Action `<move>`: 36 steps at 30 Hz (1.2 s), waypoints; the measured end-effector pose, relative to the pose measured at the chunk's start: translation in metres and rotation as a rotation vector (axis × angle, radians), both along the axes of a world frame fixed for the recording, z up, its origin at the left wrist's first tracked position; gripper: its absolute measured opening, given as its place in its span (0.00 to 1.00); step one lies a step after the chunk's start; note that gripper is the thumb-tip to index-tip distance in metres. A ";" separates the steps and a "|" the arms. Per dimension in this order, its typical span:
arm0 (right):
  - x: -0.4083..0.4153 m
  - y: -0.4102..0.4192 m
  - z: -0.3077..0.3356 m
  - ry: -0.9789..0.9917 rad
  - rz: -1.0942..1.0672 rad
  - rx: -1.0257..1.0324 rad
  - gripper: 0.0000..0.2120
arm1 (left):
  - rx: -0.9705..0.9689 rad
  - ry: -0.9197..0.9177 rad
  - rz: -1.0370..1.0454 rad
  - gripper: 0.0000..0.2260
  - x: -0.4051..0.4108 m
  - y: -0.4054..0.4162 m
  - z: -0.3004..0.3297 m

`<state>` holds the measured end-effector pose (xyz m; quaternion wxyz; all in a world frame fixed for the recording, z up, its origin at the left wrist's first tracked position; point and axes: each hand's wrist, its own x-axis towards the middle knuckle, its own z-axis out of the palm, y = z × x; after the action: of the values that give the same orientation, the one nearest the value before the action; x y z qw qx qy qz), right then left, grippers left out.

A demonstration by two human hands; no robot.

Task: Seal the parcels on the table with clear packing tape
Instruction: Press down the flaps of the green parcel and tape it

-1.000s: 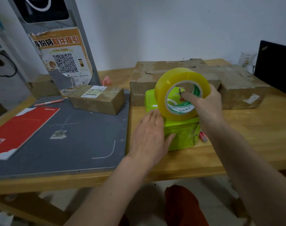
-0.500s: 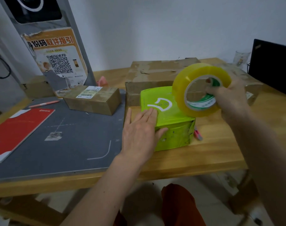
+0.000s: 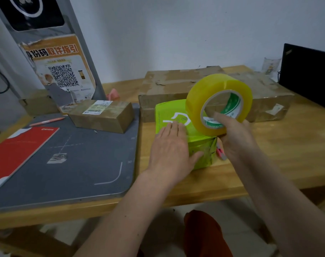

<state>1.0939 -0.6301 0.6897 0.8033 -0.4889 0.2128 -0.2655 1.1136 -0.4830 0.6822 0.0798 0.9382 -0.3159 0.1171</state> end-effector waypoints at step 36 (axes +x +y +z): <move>0.012 -0.032 0.012 0.059 0.045 -0.254 0.17 | -0.004 -0.113 0.021 0.40 -0.013 0.003 -0.011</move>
<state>1.1061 -0.6621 0.7017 0.7340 -0.5990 0.1900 -0.2577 1.1003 -0.4802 0.6714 0.0626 0.9332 -0.3096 0.1716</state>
